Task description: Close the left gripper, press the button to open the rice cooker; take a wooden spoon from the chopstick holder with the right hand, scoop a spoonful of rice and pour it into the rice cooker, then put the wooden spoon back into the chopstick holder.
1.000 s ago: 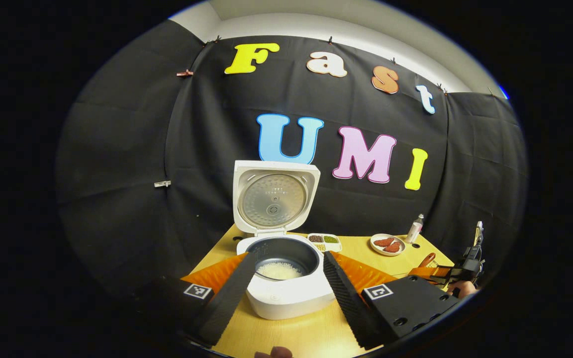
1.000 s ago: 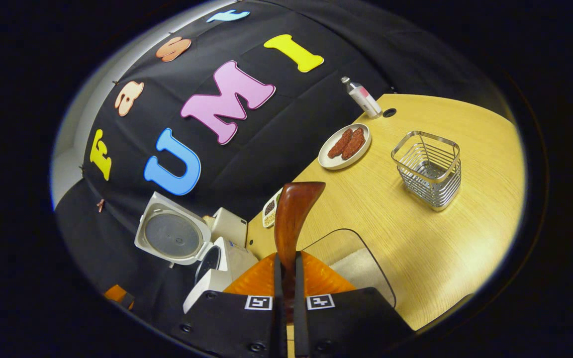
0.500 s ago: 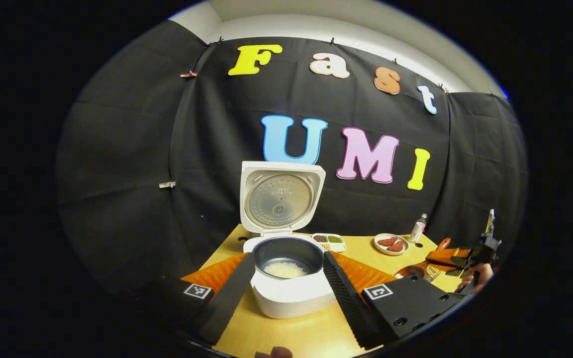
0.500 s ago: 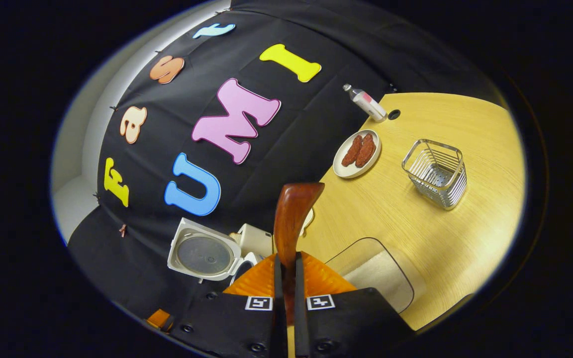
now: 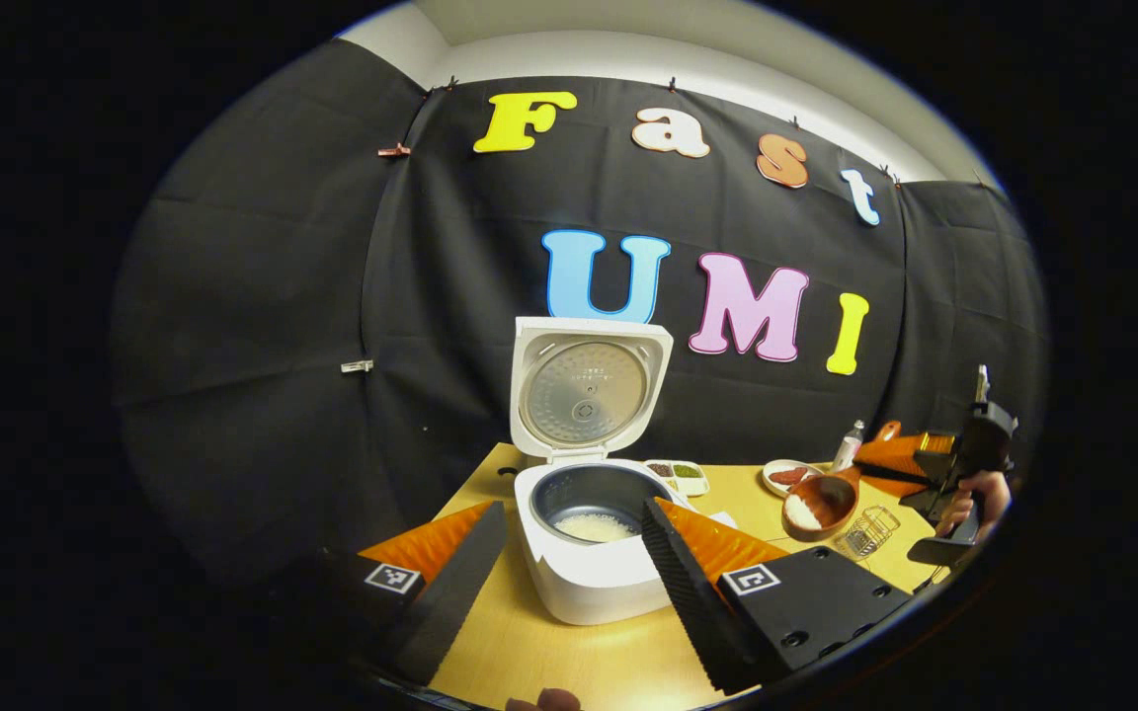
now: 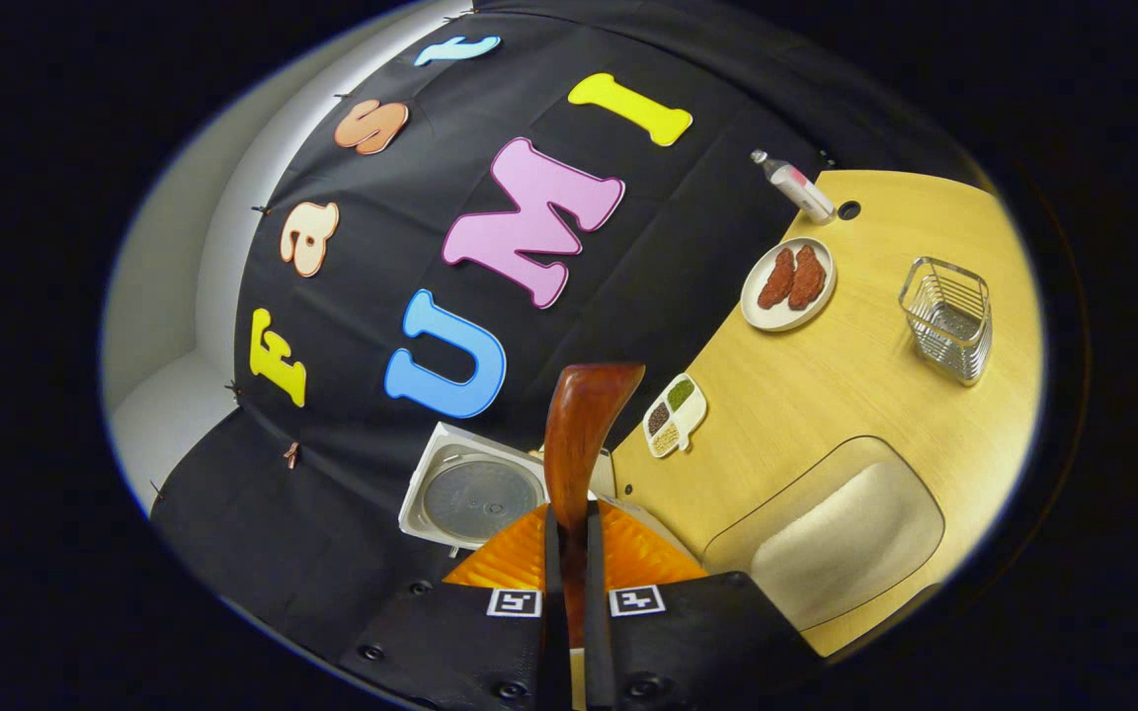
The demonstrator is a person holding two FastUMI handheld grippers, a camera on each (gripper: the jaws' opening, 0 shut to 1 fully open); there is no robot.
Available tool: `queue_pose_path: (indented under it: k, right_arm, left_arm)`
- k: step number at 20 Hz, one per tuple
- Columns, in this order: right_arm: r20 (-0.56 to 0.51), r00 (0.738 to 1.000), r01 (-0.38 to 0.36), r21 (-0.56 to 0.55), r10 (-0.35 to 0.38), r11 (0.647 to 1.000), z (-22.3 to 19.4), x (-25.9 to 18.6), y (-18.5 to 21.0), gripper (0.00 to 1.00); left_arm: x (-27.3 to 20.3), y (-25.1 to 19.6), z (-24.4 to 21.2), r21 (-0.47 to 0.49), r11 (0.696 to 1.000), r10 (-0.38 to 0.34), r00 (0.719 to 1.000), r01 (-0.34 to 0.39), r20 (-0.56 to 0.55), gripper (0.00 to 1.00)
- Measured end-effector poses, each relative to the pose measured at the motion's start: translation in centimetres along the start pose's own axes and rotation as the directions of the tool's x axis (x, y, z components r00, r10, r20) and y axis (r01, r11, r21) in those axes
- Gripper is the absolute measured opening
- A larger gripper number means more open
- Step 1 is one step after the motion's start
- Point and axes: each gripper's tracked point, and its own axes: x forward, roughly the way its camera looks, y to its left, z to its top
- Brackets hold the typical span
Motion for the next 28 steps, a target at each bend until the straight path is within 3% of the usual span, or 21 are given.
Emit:
queue_pose_path:
  k: [10, 15, 19, 22, 28]
  right_arm:
    - [-0.049, 0.993, -0.109, -0.009, 0.108, 0.994, -3.9, 7.6, 8.2, 0.1]
    - [-0.048, 0.995, -0.089, -0.074, 0.086, 0.993, -5.9, 12.2, 8.7, 0.1]
    - [-0.059, 0.997, -0.056, -0.234, 0.043, 0.971, -8.0, 15.6, 8.1, 0.1]
    - [-0.071, 0.997, -0.055, -0.389, 0.029, 0.92, -9.3, 17.8, 8.1, 0.1]
    - [-0.08, 0.997, -0.062, -0.682, 0.011, 0.729, -11.1, 20.0, 8.2, 0.1]
  left_arm:
    - [-0.8, 0.5, -3.3, 0.014, 1.0, -0.003, 0.999, 0.004, -0.04, 0.95]
    - [-0.8, 1.3, -4.4, -0.007, 1.0, 0.013, 0.998, -0.013, -0.063, 0.95]
    - [-1.2, 2.6, -5.3, 0.017, 0.999, 0.044, 0.996, -0.043, -0.08, 0.95]
    - [-1.5, 3.3, -6.0, 0.019, 0.998, 0.059, 0.994, -0.057, -0.09, 0.95]
    - [-1.9, 4.6, -6.6, 0.004, 0.996, 0.093, 0.991, -0.093, -0.099, 0.95]
